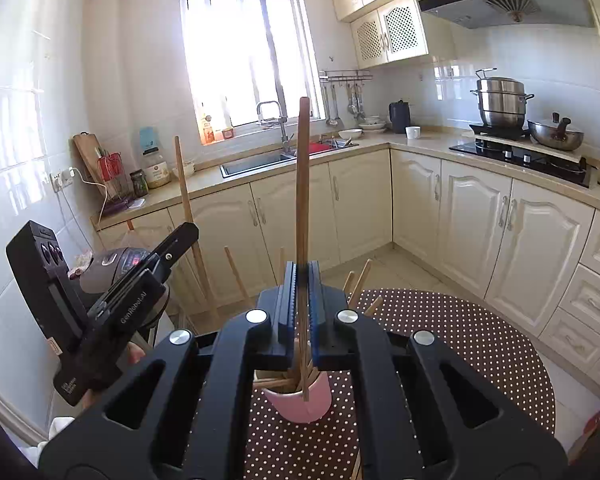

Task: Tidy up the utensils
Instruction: 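Lower the chopstick into the pink cup and open the right gripper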

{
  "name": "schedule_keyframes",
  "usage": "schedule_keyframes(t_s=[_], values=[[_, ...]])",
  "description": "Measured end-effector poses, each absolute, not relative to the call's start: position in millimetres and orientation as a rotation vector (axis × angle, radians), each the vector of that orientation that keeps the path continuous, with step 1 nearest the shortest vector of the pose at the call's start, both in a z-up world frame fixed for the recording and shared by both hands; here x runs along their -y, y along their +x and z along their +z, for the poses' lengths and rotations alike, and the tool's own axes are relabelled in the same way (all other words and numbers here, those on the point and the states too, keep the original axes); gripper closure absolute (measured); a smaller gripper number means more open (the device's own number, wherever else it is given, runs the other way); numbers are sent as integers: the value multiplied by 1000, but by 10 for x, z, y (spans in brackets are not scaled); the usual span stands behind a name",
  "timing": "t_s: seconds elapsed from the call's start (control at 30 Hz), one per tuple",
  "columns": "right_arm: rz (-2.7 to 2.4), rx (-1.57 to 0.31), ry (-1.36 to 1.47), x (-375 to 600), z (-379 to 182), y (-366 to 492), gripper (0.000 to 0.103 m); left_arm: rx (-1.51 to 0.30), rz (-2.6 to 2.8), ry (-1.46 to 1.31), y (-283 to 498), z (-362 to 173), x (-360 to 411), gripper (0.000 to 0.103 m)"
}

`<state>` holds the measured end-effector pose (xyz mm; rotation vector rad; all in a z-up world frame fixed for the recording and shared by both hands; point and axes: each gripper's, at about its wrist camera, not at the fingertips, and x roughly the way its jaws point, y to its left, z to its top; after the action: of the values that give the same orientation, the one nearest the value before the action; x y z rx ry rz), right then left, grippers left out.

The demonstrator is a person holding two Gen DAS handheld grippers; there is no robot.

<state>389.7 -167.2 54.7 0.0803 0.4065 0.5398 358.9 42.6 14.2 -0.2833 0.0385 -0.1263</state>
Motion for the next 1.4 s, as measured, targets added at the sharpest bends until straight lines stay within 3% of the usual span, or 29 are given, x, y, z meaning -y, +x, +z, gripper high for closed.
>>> schedule_keyframes(t_s=[0.97,1.03,1.1,1.27,1.4], values=[[561,-480,65,1485,300,4021,97,-136,-160,-259,3805,-223,-318,97],[562,-484,64,1461,291,4015,97,-141,-156,-250,3782,-214,-316,92],[564,-488,64,1444,276,4004,97,-144,-152,-238,3757,-205,-311,69],[569,-500,61,1405,248,3986,97,-145,-146,-220,3700,-180,-330,69],[567,-507,59,1379,228,3977,97,-150,-135,-217,3665,-142,-355,59]])
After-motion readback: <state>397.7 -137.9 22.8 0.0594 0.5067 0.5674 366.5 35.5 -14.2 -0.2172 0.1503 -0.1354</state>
